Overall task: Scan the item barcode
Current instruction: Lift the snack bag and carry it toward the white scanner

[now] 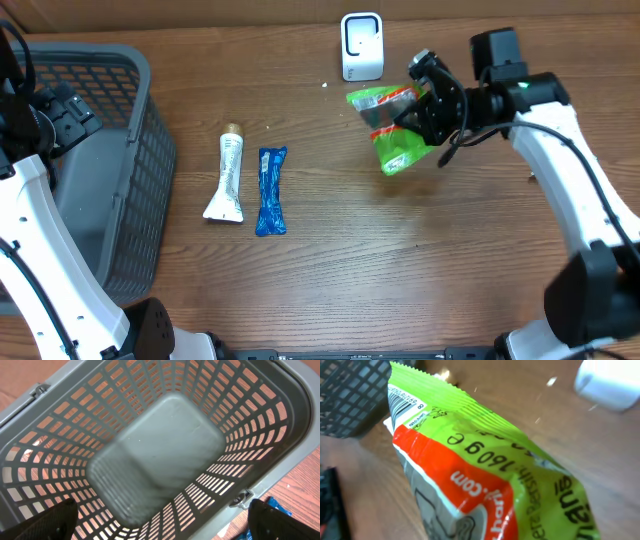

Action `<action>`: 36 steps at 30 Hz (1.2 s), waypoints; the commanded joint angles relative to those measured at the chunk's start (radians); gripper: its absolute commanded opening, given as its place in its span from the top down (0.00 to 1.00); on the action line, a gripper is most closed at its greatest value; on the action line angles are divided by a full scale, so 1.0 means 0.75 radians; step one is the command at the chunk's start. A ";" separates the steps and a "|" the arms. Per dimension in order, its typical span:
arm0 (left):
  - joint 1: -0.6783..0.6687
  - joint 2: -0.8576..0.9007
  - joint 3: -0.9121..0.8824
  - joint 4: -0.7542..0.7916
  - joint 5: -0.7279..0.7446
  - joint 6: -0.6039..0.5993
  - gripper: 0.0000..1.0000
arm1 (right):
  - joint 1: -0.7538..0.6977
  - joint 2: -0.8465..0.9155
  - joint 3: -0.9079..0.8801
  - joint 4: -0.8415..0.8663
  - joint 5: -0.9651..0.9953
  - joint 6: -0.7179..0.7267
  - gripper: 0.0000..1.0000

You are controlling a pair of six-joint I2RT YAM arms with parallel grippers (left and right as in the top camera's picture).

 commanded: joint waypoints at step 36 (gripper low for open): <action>0.004 0.006 -0.002 -0.002 -0.018 0.006 0.00 | 0.242 -0.007 0.011 1.391 1.573 -0.600 0.96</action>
